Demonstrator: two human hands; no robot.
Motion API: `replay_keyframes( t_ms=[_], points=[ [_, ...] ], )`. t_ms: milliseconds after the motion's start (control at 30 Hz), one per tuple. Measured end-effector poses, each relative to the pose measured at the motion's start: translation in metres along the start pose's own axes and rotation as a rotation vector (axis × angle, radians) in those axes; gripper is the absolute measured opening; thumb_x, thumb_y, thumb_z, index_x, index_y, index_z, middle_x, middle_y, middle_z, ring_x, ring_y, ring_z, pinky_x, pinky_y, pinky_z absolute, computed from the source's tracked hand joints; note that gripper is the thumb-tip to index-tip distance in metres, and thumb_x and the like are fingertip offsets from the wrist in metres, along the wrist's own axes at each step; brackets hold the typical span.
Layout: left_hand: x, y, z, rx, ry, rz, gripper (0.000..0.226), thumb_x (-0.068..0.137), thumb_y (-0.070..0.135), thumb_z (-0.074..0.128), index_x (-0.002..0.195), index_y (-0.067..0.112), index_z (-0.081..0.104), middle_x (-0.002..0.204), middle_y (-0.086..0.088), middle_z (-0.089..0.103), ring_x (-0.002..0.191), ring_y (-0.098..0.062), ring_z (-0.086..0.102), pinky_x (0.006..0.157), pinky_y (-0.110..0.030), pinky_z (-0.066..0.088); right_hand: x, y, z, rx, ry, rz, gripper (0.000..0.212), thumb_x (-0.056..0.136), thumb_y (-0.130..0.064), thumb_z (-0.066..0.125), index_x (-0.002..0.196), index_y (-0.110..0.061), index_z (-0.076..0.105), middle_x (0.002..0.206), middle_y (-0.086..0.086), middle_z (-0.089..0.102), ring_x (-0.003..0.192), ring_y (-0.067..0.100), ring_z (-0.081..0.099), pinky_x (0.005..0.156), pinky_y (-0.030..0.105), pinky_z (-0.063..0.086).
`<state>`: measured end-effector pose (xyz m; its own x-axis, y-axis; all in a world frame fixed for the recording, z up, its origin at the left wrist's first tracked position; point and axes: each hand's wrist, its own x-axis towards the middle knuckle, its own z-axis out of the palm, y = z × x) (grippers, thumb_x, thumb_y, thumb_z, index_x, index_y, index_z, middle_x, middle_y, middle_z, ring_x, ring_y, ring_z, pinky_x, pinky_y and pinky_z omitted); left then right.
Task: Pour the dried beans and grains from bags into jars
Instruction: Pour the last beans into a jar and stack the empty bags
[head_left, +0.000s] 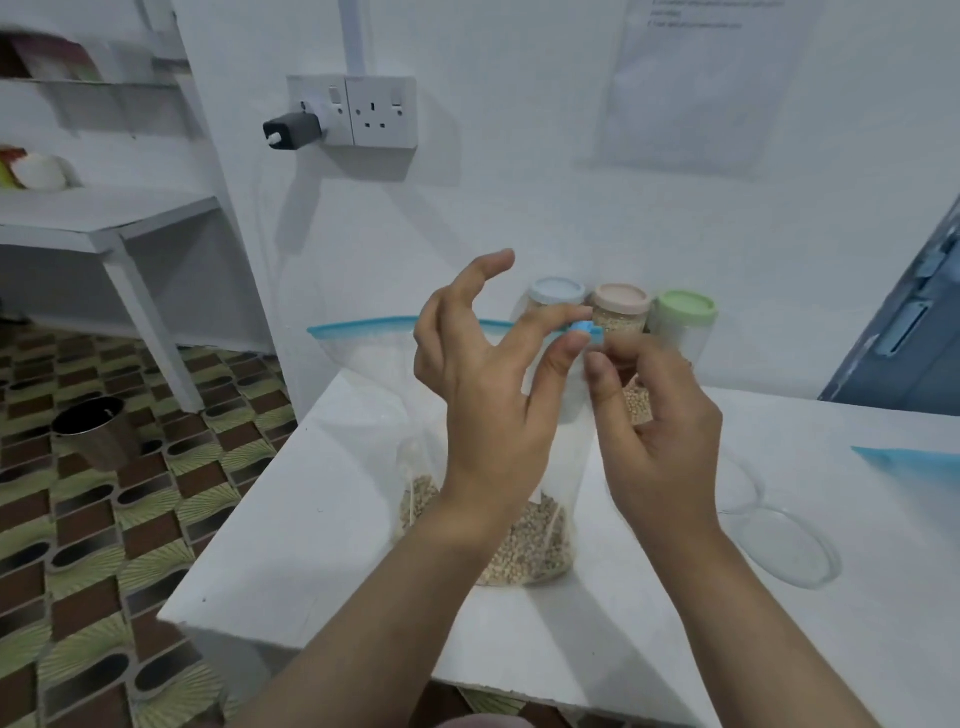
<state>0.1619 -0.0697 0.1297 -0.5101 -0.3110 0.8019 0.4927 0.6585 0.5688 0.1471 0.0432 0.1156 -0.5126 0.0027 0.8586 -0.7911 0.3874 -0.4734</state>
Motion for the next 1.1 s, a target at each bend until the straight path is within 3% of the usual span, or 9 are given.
replay_keyframes(
  t_ms=[167, 400, 567, 700, 833, 900, 967, 1100],
  points=[
    [0.004, -0.005, 0.001, 0.037, -0.033, 0.017, 0.014, 0.096, 0.039, 0.058, 0.097, 0.035, 0.072, 0.144, 0.012, 0.035, 0.137, -0.013, 0.023, 0.109, -0.037, 0.019, 0.003, 0.000, -0.003, 0.003, 0.058, 0.042, 0.011, 0.098, -0.015, 0.058, 0.096, -0.014, 0.069, 0.087, -0.022, 0.060, 0.079, 0.012, 0.057, 0.072, 0.031, 0.046],
    [0.025, -0.038, -0.010, 0.280, 0.072, 0.095, 0.018, 0.097, 0.037, 0.057, 0.093, 0.030, 0.074, 0.142, -0.002, 0.044, 0.131, -0.021, 0.026, 0.106, -0.030, 0.010, 0.010, 0.011, -0.015, 0.036, 0.132, 0.234, 0.016, 0.101, -0.017, 0.056, 0.089, -0.012, 0.065, 0.079, 0.004, 0.063, 0.076, 0.013, 0.055, 0.071, 0.020, 0.042],
    [0.037, -0.071, -0.023, 0.363, 0.136, 0.007, 0.021, 0.099, 0.039, 0.054, 0.098, 0.029, 0.073, 0.141, -0.002, 0.044, 0.131, -0.024, 0.027, 0.103, -0.038, 0.017, 0.011, 0.018, -0.020, 0.069, 0.199, 0.327, 0.017, 0.102, -0.017, 0.054, 0.087, -0.018, 0.062, 0.077, 0.004, 0.061, 0.073, 0.015, 0.053, 0.063, 0.013, 0.040],
    [0.042, -0.102, -0.035, 0.400, 0.137, -0.105, 0.025, 0.100, 0.043, 0.051, 0.101, 0.028, 0.071, 0.142, 0.000, 0.042, 0.134, -0.028, 0.029, 0.106, -0.041, 0.018, 0.008, 0.026, -0.021, 0.070, 0.225, 0.364, 0.022, 0.103, -0.019, 0.052, 0.084, -0.028, 0.057, 0.077, -0.001, 0.060, 0.073, 0.017, 0.053, 0.065, 0.016, 0.041],
    [0.041, -0.124, -0.043, 0.319, 0.124, -0.164, 0.028, 0.101, 0.044, 0.047, 0.106, 0.024, 0.067, 0.136, 0.001, 0.046, 0.131, -0.023, 0.036, 0.110, -0.047, 0.026, 0.006, 0.032, -0.020, 0.103, 0.235, 0.393, 0.024, 0.103, -0.021, 0.053, 0.083, -0.033, 0.055, 0.072, -0.013, 0.059, 0.067, 0.004, 0.048, 0.063, 0.014, 0.040],
    [0.039, -0.123, -0.041, 0.033, 0.075, -0.222, 0.024, 0.104, 0.035, 0.045, 0.114, 0.020, 0.061, 0.130, 0.000, 0.054, 0.121, -0.014, 0.049, 0.107, -0.042, 0.040, 0.007, 0.034, -0.018, 0.141, 0.223, 0.405, 0.021, 0.103, -0.020, 0.053, 0.084, -0.030, 0.055, 0.072, -0.014, 0.057, 0.066, 0.003, 0.046, 0.062, 0.014, 0.040],
    [0.037, -0.116, -0.038, -0.306, 0.021, -0.398, 0.022, 0.106, 0.027, 0.041, 0.123, 0.021, 0.052, 0.122, 0.003, 0.063, 0.105, -0.006, 0.061, 0.097, -0.032, 0.047, 0.009, 0.037, -0.016, 0.198, 0.223, 0.427, 0.019, 0.102, -0.019, 0.054, 0.086, -0.027, 0.055, 0.074, -0.016, 0.057, 0.068, 0.003, 0.047, 0.064, 0.016, 0.041],
    [0.031, -0.115, -0.030, -0.408, -0.049, -0.500, 0.018, 0.105, 0.019, 0.043, 0.104, 0.020, 0.061, 0.088, 0.017, 0.074, 0.084, 0.000, 0.066, 0.080, -0.024, 0.047, 0.010, 0.043, -0.013, 0.303, 0.212, 0.459, 0.016, 0.101, -0.020, 0.057, 0.087, -0.027, 0.056, 0.082, -0.011, 0.058, 0.079, 0.011, 0.052, 0.074, 0.032, 0.047]
  ],
)
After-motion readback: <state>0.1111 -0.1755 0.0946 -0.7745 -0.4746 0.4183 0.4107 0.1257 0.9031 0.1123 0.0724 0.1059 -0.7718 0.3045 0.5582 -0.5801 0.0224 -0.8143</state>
